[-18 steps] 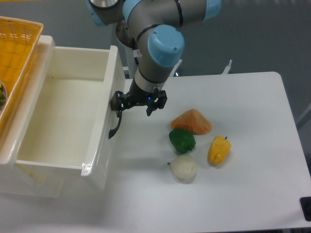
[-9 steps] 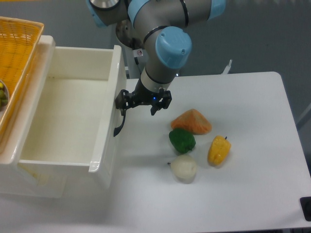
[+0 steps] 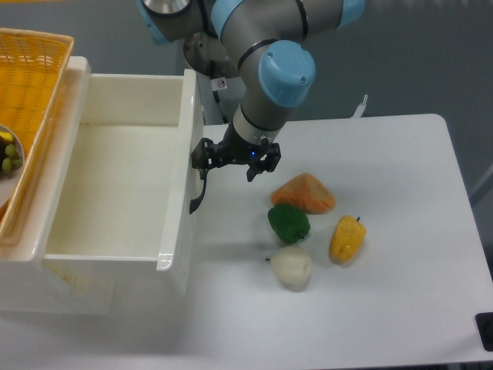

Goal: Slide the top white drawer open

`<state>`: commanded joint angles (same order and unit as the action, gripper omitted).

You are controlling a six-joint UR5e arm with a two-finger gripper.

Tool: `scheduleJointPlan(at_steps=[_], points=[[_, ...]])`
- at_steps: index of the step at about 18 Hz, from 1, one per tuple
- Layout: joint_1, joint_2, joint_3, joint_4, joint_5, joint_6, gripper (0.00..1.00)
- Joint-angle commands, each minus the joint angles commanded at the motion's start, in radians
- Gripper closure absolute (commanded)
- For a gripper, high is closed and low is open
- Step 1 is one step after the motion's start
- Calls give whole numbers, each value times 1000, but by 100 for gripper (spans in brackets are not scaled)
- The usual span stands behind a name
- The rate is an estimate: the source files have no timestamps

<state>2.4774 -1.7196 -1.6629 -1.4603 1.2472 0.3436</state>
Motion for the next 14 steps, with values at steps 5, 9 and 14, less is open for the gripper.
scheduleJointPlan(at_steps=[5, 9, 14], points=[[-8, -2, 2, -31, -21, -11, 0], [-5, -2, 17, -29, -26, 0, 0], [31, 6, 41, -17, 26, 8, 0]])
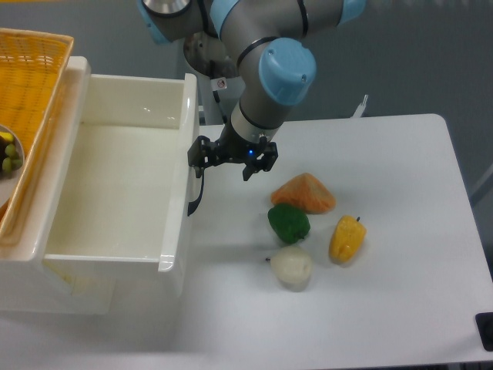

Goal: Slide the top white drawer open

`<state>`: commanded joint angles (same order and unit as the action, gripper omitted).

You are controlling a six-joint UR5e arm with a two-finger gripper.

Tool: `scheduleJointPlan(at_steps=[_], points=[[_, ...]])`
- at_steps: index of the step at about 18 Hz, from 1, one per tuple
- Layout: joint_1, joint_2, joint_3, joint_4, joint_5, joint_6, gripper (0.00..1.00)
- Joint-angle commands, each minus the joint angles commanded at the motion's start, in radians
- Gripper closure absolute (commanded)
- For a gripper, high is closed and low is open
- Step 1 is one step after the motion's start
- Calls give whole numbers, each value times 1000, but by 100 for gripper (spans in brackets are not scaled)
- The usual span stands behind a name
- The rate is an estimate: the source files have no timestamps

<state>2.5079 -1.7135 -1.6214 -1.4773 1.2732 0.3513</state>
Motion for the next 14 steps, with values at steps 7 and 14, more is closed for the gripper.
scheduleJointPlan(at_steps=[7, 14], points=[[52, -6, 2, 24, 156, 269, 0], [78, -61, 32, 147, 203, 441, 0]])
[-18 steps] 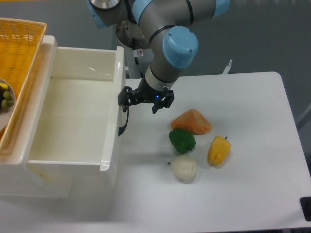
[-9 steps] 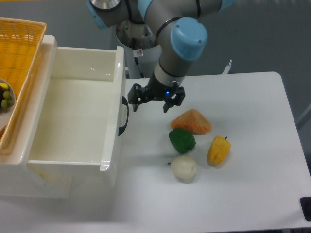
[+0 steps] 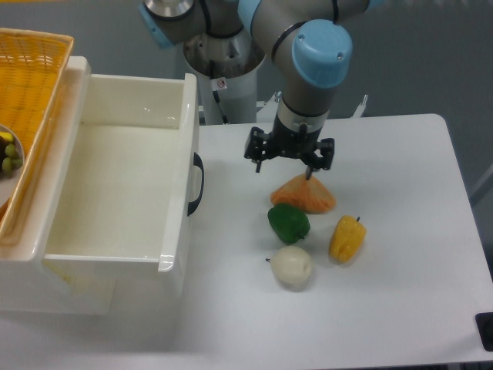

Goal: Slide the top white drawer open

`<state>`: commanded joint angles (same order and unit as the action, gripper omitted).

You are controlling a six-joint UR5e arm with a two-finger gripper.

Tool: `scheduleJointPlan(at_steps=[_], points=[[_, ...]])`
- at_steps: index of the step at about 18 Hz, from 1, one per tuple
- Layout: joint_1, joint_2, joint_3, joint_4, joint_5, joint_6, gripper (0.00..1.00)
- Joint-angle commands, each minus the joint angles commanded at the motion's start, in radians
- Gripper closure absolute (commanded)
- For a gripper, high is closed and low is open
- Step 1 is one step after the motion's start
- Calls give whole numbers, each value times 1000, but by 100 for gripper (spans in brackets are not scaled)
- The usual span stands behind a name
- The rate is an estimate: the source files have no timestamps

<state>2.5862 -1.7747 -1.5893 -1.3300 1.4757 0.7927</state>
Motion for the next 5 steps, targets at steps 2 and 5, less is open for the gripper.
scheduleJointPlan(at_steps=[2, 5], points=[[3, -11, 20, 8, 3, 25, 0], [2, -11, 12, 9, 46, 23, 0]])
